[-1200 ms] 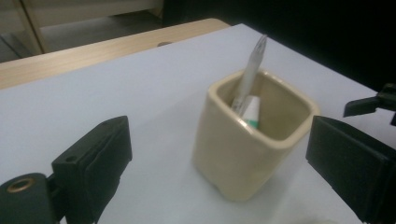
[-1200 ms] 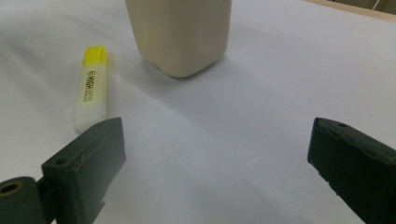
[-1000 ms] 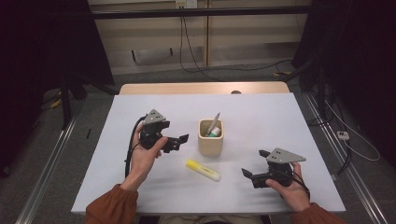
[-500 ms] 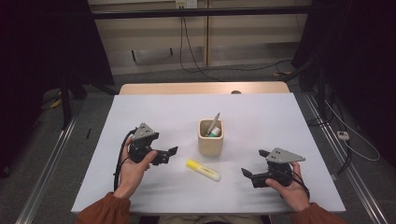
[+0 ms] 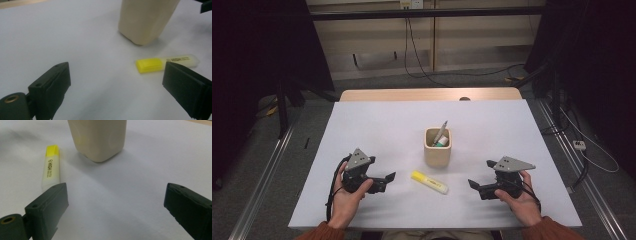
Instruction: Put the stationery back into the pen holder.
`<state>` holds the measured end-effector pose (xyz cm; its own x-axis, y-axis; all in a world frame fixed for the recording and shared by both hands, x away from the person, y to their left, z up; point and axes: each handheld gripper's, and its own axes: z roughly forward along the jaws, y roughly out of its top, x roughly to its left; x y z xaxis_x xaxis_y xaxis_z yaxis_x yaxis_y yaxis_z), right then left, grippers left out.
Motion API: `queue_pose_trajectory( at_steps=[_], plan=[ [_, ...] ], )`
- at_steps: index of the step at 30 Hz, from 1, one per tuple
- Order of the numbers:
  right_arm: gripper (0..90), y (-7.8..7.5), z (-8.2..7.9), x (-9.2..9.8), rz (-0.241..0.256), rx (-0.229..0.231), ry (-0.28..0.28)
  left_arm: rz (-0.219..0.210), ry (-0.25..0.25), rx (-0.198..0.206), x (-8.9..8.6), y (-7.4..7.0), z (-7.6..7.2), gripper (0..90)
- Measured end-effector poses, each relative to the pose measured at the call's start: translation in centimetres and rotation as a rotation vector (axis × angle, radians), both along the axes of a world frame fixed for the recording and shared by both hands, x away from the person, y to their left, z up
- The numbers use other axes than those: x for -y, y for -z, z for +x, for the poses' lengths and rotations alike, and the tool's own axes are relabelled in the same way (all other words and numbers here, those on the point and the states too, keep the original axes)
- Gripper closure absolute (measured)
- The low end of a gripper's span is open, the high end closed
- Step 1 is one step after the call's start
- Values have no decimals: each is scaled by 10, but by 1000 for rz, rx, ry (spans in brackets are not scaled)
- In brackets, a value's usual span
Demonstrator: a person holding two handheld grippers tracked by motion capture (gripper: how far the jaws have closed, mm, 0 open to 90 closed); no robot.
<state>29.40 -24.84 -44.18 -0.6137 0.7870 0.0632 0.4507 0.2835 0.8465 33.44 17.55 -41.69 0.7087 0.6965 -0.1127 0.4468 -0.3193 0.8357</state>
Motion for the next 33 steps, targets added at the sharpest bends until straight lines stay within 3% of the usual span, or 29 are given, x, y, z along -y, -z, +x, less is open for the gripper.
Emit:
queue_pose_trajectory(
  at_steps=[3, 9, 13, 17, 21, 26, 33],
  plan=[
    [56, -3, 1, -3, -6, -26, -17, 38, 0, 20, -3, 1, -9, 80],
    [55, -6, 4, -10, -12, -73, -56, 37, 7, -6, -9, 18, -23, 79],
    [50, -9, 5, -19, -22, -81, -87, 23, -2, 34, -13, 15, -27, 79],
    [45, -11, 8, -32, -34, -90, -116, -22, -36, 55, -16, 11, -30, 80],
    [49, -10, 13, -49, -43, -114, -164, -18, -38, 56, -17, 10, -30, 78],
    [70, -11, 19, -70, -63, -135, -215, -6, -33, 20, -18, 14, -26, 78],
    [98, -13, 26, -97, -114, -158, -276, -9, -26, 8, -17, 15, -25, 77]
  ],
)
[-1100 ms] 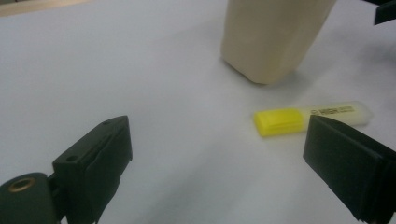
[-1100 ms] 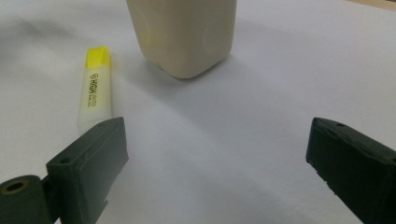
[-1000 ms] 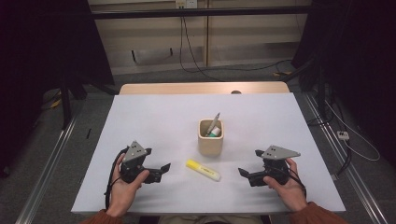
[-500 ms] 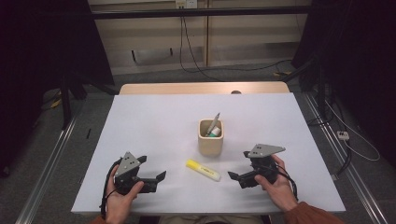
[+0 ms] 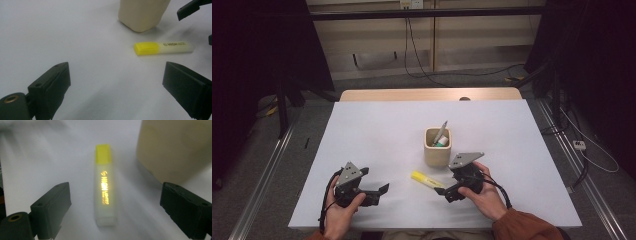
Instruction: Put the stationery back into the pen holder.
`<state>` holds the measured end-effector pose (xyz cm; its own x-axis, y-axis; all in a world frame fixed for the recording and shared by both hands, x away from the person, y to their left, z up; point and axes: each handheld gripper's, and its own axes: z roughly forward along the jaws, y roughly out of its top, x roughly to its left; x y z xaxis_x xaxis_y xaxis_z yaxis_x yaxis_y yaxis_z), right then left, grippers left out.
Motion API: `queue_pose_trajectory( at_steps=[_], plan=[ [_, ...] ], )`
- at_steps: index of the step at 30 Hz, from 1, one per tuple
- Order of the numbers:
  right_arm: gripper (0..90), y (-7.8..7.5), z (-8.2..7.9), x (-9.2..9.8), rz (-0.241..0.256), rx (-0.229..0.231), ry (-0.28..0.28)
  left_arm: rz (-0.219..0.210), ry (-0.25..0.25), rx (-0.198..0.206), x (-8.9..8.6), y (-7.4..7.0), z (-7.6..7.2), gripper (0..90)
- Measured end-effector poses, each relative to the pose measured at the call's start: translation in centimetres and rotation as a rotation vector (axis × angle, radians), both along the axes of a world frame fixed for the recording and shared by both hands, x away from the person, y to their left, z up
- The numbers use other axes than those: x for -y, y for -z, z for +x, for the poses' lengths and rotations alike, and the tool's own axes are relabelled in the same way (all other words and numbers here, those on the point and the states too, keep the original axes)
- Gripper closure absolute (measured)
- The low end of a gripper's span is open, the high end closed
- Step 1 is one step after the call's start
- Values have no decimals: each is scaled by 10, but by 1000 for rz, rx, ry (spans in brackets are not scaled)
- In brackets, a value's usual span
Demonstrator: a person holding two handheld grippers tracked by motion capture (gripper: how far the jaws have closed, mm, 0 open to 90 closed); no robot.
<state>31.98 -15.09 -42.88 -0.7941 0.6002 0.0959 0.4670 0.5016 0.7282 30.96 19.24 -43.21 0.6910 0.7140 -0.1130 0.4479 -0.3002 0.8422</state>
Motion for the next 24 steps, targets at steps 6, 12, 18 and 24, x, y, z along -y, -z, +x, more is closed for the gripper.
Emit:
queue_pose_trajectory(
  at_steps=[6, 12, 18, 24],
  plan=[
    [133, 1, 8, -23, -57, -10, -18, 1, 9, 4, -1, -1, 0, 78],
    [206, 3, 15, -42, -120, -49, -49, 9, 15, 4, 0, -1, -1, 77],
    [313, 5, 20, -55, -174, -52, -66, 9, 16, -2, 0, -1, -1, 77],
    [413, 6, 27, -60, -190, -76, -56, 8, 17, 0, 0, -1, -1, 78]
  ],
)
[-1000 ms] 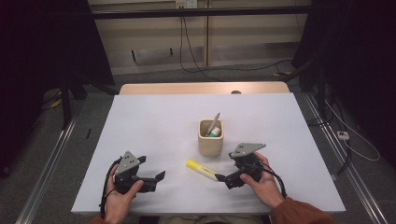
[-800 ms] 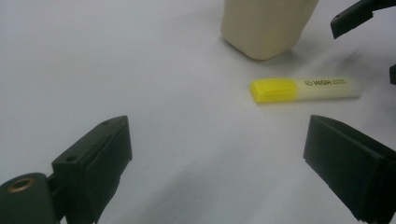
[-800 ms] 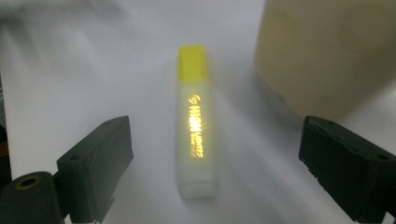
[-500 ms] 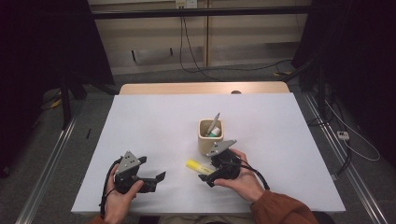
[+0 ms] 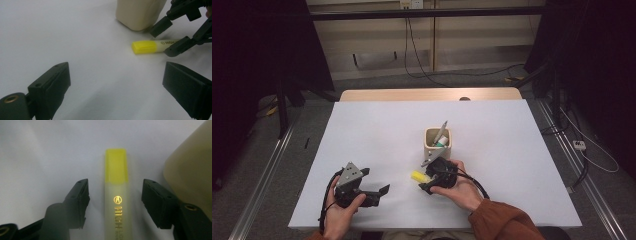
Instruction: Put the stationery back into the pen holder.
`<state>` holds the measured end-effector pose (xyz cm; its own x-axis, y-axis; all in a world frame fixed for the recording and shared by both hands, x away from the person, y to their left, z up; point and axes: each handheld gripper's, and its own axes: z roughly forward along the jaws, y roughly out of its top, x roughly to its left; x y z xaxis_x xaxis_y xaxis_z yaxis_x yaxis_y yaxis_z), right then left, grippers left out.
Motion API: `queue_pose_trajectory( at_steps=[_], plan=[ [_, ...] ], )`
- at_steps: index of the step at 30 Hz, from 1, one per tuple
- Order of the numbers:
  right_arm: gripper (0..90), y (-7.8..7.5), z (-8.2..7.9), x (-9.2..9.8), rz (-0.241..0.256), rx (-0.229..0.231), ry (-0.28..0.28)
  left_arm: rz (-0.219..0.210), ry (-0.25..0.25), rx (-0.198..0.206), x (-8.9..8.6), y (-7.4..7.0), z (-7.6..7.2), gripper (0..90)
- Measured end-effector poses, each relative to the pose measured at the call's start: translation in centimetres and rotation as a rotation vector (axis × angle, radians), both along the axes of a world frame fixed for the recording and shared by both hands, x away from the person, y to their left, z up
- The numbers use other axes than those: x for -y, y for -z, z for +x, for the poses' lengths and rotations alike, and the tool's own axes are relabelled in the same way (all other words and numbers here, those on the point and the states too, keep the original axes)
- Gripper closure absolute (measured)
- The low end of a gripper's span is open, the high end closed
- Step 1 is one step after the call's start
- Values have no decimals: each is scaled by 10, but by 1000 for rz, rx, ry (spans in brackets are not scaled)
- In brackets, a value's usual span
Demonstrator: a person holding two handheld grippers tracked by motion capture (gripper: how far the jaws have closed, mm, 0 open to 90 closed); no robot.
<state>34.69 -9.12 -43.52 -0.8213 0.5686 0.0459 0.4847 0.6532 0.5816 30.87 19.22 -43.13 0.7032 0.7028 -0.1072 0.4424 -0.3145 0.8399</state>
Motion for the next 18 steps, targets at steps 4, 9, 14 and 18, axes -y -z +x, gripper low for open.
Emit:
queue_pose_trajectory(
  at_steps=[4, 9, 14, 18],
  plan=[
    [469, 0, 2, -5, -10, -16, -9, 3, 3, -1, 0, 0, 0, 77],
    [535, 2, 5, -9, -32, -24, -13, 10, 7, 0, 0, 0, 0, 77],
    [582, 4, 7, -10, -27, -25, -7, 12, 5, -1, 0, 0, 0, 78],
    [615, 4, 7, -11, -32, -19, -15, 17, 3, 4, 0, 0, 1, 78]
  ],
)
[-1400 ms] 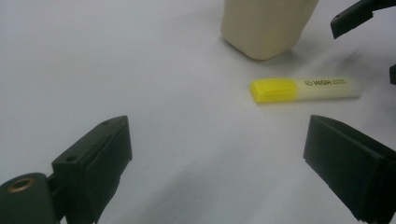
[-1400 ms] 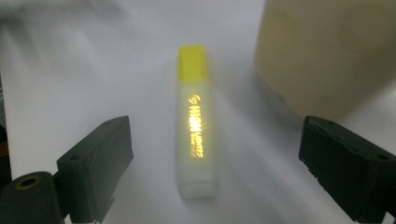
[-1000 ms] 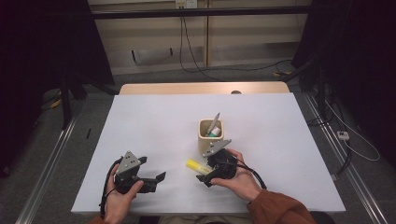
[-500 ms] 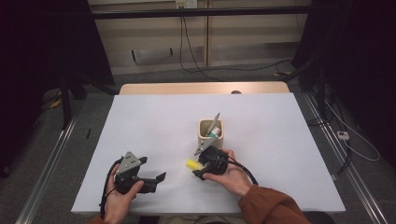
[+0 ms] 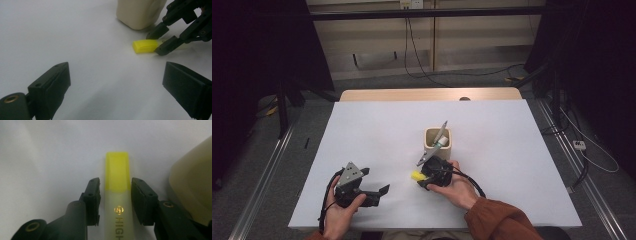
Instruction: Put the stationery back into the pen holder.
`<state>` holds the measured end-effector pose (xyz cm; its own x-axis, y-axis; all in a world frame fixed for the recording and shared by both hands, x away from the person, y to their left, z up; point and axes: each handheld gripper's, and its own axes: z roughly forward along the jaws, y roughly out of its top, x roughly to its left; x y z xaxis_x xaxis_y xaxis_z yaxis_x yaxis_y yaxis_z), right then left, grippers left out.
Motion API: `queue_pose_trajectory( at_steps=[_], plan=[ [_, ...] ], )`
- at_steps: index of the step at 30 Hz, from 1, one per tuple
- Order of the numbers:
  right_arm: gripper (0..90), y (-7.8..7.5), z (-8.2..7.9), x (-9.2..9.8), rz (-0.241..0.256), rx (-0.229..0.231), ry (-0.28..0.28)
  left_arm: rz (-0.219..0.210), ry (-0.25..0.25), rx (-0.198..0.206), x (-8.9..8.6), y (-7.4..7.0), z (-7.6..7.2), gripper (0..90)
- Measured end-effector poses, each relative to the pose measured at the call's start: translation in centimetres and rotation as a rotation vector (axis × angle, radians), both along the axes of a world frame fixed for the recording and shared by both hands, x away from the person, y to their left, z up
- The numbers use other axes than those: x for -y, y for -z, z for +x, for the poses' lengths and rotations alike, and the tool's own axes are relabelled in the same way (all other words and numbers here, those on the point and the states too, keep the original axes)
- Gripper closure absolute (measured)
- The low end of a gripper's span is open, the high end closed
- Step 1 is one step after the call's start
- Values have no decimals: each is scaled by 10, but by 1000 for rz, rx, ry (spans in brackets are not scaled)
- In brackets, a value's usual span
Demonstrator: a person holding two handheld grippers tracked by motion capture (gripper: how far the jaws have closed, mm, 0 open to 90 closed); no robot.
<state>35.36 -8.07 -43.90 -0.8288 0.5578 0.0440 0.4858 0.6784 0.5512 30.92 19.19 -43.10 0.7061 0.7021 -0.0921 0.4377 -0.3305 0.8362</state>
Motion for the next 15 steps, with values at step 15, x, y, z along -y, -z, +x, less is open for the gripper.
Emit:
queue_pose_trajectory(
  at_steps=[15],
  plan=[
    [678, -1, -1, -1, -6, 5, 19, 7, 3, -5, -1, 1, 1, 78]
  ],
)
